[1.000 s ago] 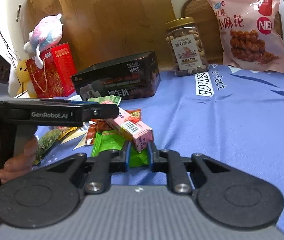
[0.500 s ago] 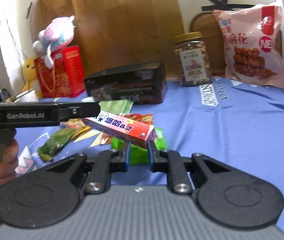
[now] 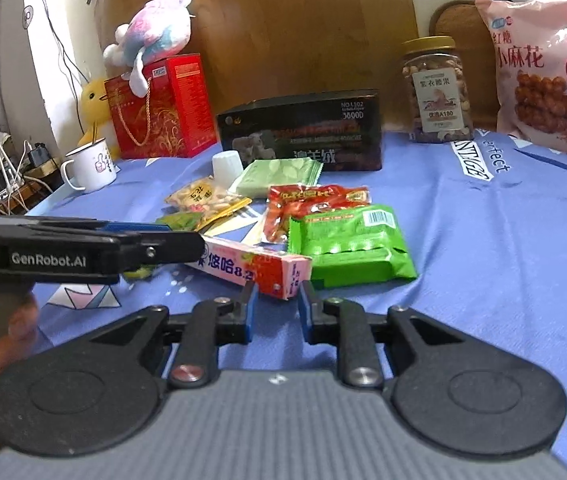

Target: Organize snacks

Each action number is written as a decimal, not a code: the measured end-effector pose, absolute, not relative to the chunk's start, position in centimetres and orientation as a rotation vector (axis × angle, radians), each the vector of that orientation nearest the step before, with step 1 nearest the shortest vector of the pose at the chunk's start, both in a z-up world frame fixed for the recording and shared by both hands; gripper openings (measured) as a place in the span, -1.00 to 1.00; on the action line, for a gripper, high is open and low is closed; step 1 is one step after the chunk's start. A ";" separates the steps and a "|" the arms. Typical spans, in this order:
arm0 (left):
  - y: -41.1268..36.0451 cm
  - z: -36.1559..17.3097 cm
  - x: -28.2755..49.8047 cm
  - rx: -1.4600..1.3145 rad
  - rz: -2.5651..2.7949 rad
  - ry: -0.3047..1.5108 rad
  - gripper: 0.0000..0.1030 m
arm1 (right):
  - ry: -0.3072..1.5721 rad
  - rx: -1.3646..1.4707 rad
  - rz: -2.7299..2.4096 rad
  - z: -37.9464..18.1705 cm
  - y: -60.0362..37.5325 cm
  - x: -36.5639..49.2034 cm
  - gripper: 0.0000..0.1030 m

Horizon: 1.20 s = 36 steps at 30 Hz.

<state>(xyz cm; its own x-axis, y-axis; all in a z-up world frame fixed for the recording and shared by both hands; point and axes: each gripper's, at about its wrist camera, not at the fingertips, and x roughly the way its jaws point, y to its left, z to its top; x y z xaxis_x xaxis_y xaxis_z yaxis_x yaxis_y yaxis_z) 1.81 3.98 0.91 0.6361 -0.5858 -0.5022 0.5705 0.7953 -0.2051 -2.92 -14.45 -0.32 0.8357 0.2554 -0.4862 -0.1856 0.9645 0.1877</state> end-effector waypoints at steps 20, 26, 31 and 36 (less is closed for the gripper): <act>3.1 -0.3 3.0 0.028 -0.682 0.678 0.04 | 0.591 0.101 0.302 -0.9 -14.5 -2.7 -0.30; 3.5 3.6 3.5 -0.003 -0.656 0.576 -0.03 | 0.499 0.141 0.304 1.8 -15.3 -2.0 -0.32; 2.0 8.4 9.0 0.009 -0.582 0.422 0.01 | 0.378 0.062 0.280 6.3 -15.7 4.6 -0.31; 0.6 8.6 18.1 -0.042 -0.526 0.437 0.17 | 0.373 0.003 0.327 7.3 -17.0 16.0 0.01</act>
